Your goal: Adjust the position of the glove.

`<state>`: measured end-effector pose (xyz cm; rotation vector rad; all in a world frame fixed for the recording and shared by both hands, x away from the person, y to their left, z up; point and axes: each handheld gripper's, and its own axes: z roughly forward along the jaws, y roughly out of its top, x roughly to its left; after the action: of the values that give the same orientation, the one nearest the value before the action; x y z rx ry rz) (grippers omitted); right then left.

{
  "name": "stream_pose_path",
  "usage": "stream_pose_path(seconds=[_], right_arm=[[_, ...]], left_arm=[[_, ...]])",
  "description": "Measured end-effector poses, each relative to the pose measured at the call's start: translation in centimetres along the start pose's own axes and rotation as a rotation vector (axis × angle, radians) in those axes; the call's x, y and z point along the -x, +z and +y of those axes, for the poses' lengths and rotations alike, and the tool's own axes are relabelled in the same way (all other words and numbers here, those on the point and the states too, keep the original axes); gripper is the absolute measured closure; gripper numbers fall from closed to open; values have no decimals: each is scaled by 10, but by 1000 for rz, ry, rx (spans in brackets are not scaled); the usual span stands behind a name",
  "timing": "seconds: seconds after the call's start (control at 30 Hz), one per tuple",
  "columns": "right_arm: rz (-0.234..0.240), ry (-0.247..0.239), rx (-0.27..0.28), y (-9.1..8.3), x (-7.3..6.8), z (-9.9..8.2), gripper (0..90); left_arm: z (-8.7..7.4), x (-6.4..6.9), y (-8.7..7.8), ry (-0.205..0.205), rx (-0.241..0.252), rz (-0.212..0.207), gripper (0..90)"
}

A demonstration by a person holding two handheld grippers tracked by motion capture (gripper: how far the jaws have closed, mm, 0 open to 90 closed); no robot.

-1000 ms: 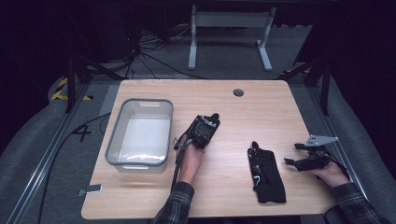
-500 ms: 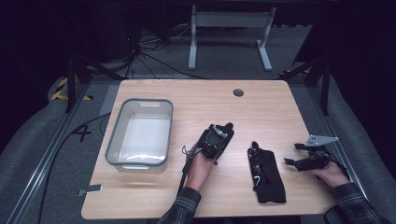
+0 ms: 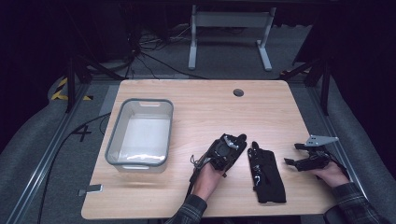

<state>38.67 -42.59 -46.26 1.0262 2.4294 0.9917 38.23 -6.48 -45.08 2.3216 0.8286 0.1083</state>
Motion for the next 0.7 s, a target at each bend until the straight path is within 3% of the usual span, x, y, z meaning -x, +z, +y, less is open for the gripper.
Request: stream_pose_path(seconds=[0.3, 0.4, 0.43, 0.53, 0.7], right_arm=[[0, 0, 0, 0, 0, 0, 142], [0, 0, 0, 0, 0, 0, 142], [0, 0, 0, 0, 0, 0, 142], [0, 0, 0, 0, 0, 0, 142], [0, 0, 0, 0, 0, 0, 142]], left_arm=[[1, -2, -14, -4, 55, 17, 829], [0, -10, -26, -21, 75, 43, 808], [-2, -17, -33, -32, 83, 63, 747], [-6, -28, -39, -57, 88, 91, 691], [-14, -40, -41, -85, 61, 131, 707]])
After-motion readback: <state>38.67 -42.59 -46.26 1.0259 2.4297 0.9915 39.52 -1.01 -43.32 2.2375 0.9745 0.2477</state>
